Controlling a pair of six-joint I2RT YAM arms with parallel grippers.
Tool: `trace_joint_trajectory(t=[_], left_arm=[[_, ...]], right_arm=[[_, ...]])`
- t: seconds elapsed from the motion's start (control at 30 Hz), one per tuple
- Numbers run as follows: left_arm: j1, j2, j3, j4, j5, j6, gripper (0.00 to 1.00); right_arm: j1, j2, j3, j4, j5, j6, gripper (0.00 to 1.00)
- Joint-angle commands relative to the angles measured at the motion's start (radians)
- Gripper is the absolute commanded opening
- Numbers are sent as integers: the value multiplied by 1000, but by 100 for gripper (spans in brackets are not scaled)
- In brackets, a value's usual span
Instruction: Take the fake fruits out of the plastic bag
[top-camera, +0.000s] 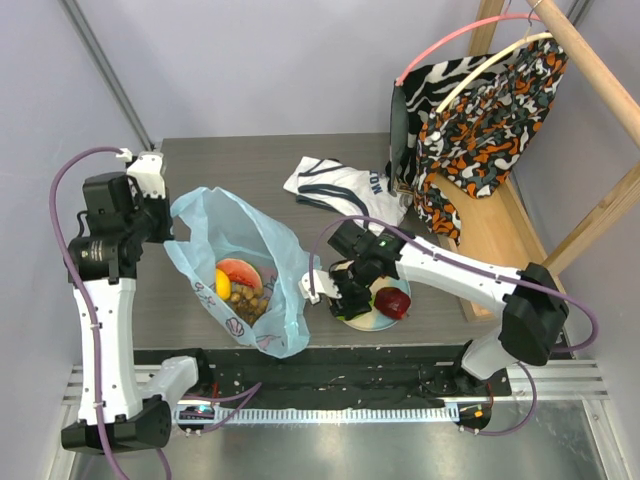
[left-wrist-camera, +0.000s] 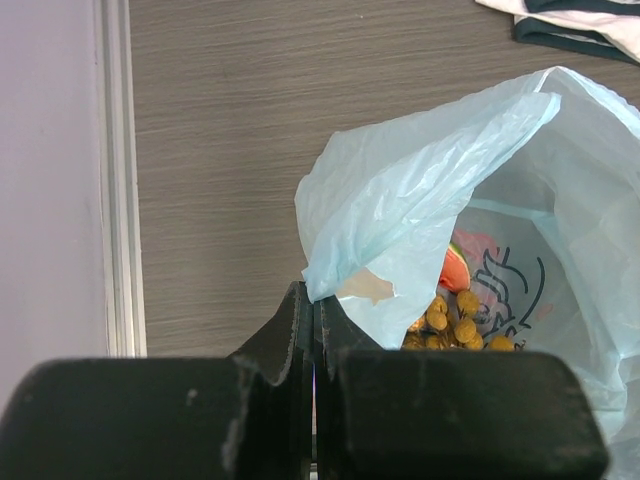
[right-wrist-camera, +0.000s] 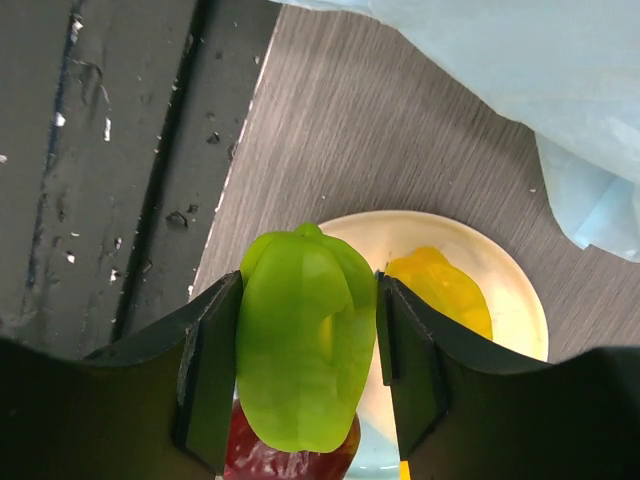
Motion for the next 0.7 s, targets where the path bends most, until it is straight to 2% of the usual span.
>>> trace_joint_trajectory(t=[0.0, 0.27, 0.5, 0.67], left_arm=[[14, -36, -5, 17, 8, -10, 0], [29, -44, -3, 11, 48, -24, 0], [37, -59, -14, -3, 65, -28, 0], [43, -62, -10, -11, 93, -41, 0]], right_arm=[[8, 20, -12, 45, 57, -31, 31], [14, 56, -96, 194, 156, -46, 33], [15, 110, -95, 315, 214, 24, 34], [14, 141, -87, 337, 238, 46, 36]])
